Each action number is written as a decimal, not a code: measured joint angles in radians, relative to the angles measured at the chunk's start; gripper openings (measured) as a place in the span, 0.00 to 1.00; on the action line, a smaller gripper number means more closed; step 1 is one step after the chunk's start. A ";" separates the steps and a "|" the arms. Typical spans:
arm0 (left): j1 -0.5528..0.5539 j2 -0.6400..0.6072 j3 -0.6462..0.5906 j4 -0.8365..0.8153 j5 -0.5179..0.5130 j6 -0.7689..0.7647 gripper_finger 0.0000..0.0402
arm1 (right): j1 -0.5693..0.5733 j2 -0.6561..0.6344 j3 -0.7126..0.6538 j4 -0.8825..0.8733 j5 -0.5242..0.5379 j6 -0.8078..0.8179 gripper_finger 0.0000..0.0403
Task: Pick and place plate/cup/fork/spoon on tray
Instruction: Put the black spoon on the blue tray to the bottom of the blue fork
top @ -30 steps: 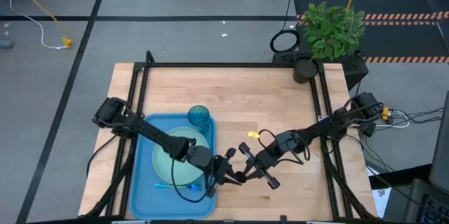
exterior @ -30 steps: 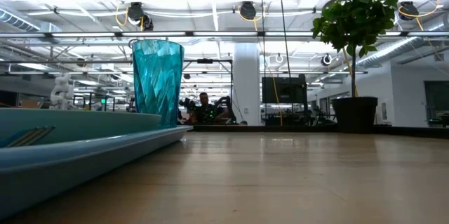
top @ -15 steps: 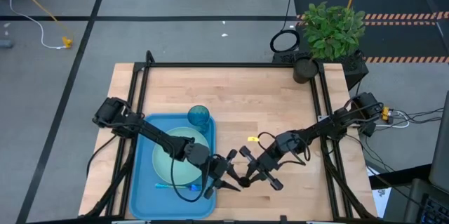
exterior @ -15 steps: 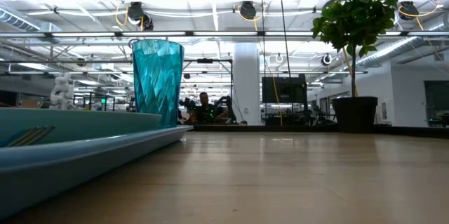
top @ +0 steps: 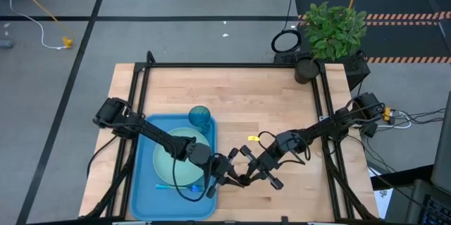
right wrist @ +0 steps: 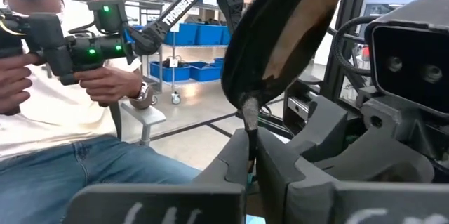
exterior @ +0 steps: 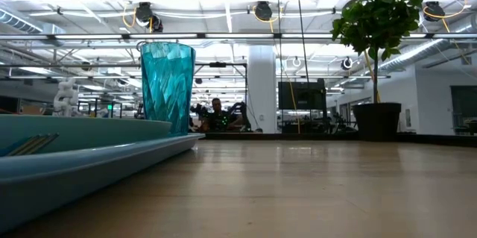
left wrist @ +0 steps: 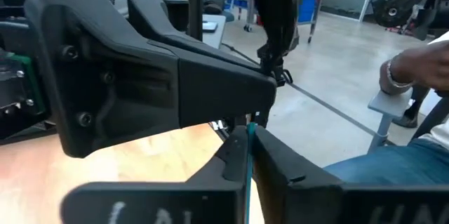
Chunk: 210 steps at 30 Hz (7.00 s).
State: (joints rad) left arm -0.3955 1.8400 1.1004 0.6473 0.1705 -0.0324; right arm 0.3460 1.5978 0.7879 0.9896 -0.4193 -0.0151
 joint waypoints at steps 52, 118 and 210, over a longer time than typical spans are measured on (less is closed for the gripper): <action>-0.017 -0.089 0.001 -0.208 -0.246 -0.009 0.37 | 0.013 -0.124 0.000 -0.200 0.139 -0.072 0.00; -0.118 -0.196 0.000 -0.392 -0.325 0.021 0.01 | 0.095 -0.238 -0.001 -0.338 0.325 -0.021 0.40; 0.024 -0.045 0.000 -0.096 0.139 0.116 0.15 | -0.048 0.012 0.001 0.042 -0.099 0.020 0.00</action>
State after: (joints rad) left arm -0.3714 1.7947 1.1007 0.5512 0.3099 0.0837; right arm 0.2978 1.6100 0.7887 1.0313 -0.5184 0.0053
